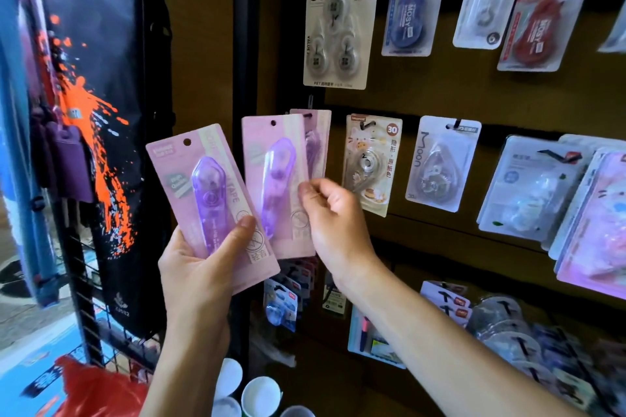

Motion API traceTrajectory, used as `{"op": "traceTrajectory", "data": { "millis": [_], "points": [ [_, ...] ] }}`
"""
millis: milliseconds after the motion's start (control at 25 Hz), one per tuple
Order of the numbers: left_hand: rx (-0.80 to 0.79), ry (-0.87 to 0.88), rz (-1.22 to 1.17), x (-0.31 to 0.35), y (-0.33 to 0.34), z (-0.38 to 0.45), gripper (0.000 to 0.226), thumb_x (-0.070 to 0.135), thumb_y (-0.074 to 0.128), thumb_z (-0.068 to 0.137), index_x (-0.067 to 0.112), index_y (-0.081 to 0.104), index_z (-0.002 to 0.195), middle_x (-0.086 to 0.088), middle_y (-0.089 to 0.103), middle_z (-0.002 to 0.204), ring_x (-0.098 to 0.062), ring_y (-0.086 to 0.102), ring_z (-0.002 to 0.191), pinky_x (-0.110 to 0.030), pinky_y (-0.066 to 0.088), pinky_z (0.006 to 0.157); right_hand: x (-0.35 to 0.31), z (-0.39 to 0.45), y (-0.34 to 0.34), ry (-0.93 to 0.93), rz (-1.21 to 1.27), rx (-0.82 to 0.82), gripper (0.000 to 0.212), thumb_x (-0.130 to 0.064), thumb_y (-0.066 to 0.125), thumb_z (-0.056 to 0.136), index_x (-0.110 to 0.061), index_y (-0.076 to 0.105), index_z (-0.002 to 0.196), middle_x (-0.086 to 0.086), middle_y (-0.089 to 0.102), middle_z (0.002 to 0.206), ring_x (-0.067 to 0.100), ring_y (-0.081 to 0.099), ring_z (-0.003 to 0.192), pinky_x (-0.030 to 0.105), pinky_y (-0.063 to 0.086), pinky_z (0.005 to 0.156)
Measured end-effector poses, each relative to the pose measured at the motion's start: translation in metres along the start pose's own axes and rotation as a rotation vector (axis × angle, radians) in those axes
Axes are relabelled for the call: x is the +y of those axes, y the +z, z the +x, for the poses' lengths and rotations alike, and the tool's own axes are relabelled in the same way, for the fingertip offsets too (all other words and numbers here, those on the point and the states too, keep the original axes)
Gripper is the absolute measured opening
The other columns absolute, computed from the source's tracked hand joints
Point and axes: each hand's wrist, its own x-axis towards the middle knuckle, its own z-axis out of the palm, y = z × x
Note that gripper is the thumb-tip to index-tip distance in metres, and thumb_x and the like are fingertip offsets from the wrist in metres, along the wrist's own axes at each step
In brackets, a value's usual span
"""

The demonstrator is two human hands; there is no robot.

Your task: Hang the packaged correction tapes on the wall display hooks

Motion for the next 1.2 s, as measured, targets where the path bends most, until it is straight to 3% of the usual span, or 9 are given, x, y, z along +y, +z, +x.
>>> {"op": "traceTrajectory", "data": {
  "millis": [200, 480, 720, 1000, 1200],
  "points": [
    [0.011, -0.006, 0.01, 0.004, -0.004, 0.001, 0.024, 0.007, 0.078, 0.077, 0.017, 0.069, 0.096, -0.008, 0.076, 0.089, -0.024, 0.07, 0.077, -0.038, 0.061, 0.073, -0.008, 0.016, 0.004, -0.165, -0.207, 0.093, 0.024, -0.026, 0.048, 0.101, -0.012, 0.058, 0.085, -0.009, 0.044, 0.054, 0.004, 0.038, 0.047, 0.025, 0.031, 0.048],
    [0.0, 0.01, 0.003, 0.005, -0.004, 0.002, 0.022, 0.004, 0.077, 0.077, 0.015, 0.069, 0.094, -0.007, 0.076, 0.086, -0.022, 0.07, 0.074, -0.033, 0.062, 0.067, 0.003, 0.027, 0.016, -0.098, -0.31, 0.13, 0.027, -0.027, 0.045, 0.1, -0.013, 0.056, 0.079, -0.009, 0.045, 0.055, 0.01, 0.039, 0.048, 0.029, 0.03, 0.049],
    [0.0, 0.009, 0.013, 0.007, -0.007, 0.003, 0.022, 0.006, 0.078, 0.076, 0.014, 0.069, 0.094, -0.017, 0.075, 0.094, -0.028, 0.067, 0.08, -0.045, 0.058, 0.078, 0.0, 0.029, 0.02, -0.081, -0.263, 0.214, 0.023, -0.027, 0.044, 0.1, -0.014, 0.057, 0.087, -0.009, 0.05, 0.064, 0.012, 0.045, 0.057, 0.031, 0.035, 0.055],
    [-0.008, 0.013, 0.006, 0.007, -0.003, 0.001, 0.019, 0.004, 0.077, 0.077, 0.015, 0.069, 0.091, -0.008, 0.075, 0.085, -0.024, 0.068, 0.075, -0.038, 0.06, 0.07, 0.004, 0.022, 0.025, -0.09, -0.298, 0.147, 0.024, -0.025, 0.044, 0.1, -0.014, 0.058, 0.084, -0.008, 0.049, 0.06, 0.008, 0.043, 0.051, 0.022, 0.031, 0.048],
    [-0.014, 0.018, 0.004, 0.006, -0.003, 0.001, 0.019, 0.004, 0.077, 0.077, 0.016, 0.069, 0.088, -0.004, 0.075, 0.08, -0.021, 0.067, 0.072, -0.032, 0.06, 0.064, 0.003, 0.025, 0.025, -0.083, -0.295, 0.237, 0.022, -0.026, 0.044, 0.101, -0.015, 0.058, 0.088, -0.009, 0.052, 0.066, 0.006, 0.047, 0.057, 0.019, 0.033, 0.051]
  ]
}}
